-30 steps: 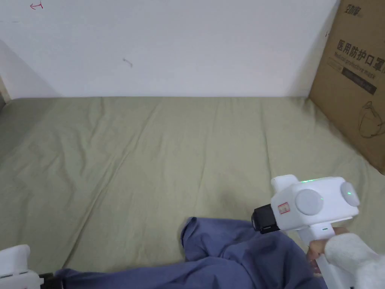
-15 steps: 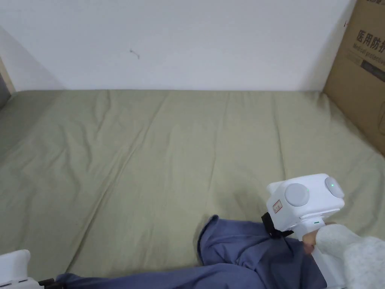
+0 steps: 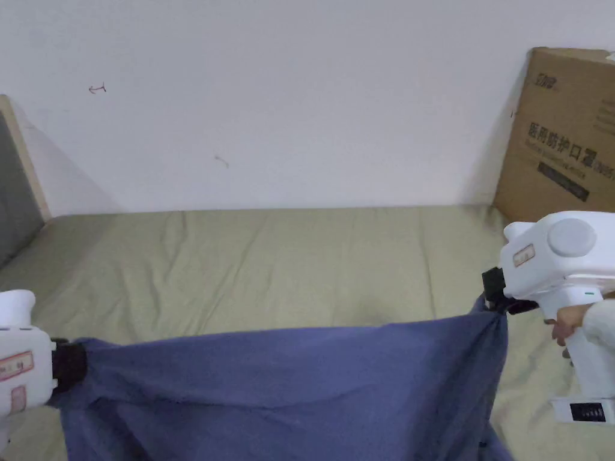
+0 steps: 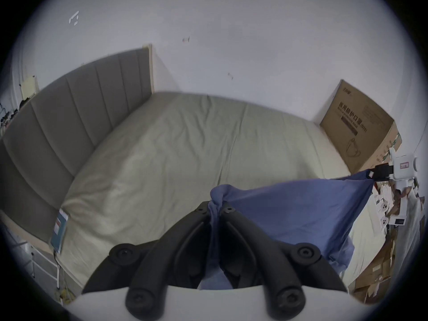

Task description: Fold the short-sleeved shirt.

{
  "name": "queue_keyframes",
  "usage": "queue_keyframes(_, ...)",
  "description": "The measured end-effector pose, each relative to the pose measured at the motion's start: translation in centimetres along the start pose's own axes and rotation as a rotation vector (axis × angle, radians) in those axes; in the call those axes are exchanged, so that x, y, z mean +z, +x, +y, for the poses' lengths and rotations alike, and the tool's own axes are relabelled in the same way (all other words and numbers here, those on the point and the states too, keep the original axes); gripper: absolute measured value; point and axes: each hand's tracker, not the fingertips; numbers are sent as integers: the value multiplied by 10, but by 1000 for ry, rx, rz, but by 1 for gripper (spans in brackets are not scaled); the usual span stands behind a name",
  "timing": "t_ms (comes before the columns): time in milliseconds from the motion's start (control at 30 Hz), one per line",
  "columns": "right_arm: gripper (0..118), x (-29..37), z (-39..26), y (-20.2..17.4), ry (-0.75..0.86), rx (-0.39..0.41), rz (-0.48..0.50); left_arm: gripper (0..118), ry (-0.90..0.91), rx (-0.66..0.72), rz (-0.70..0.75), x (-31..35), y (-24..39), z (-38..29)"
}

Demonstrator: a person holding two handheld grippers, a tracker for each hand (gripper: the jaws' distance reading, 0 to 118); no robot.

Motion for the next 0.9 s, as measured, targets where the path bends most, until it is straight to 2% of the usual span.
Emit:
queue_keyframes(100,3,48,17,13,80,-36,-39,5,47,-24,-8,14,9,31)
queue_keyframes(267,3,106,45,31,163,-150,14,5,117,-65,-9,31,21,83)
queue_keyframes(433,3,141,85,28,218,-178,13,5,202,-104,-3,44,32,136)
queue_keyframes(667,3,179,162,10,287,-234,24,5,244,-77,19,37,36,216)
queue_keyframes(900,3,222,220,-15,373,-228,-14,5,305,-114,50,34,43,286)
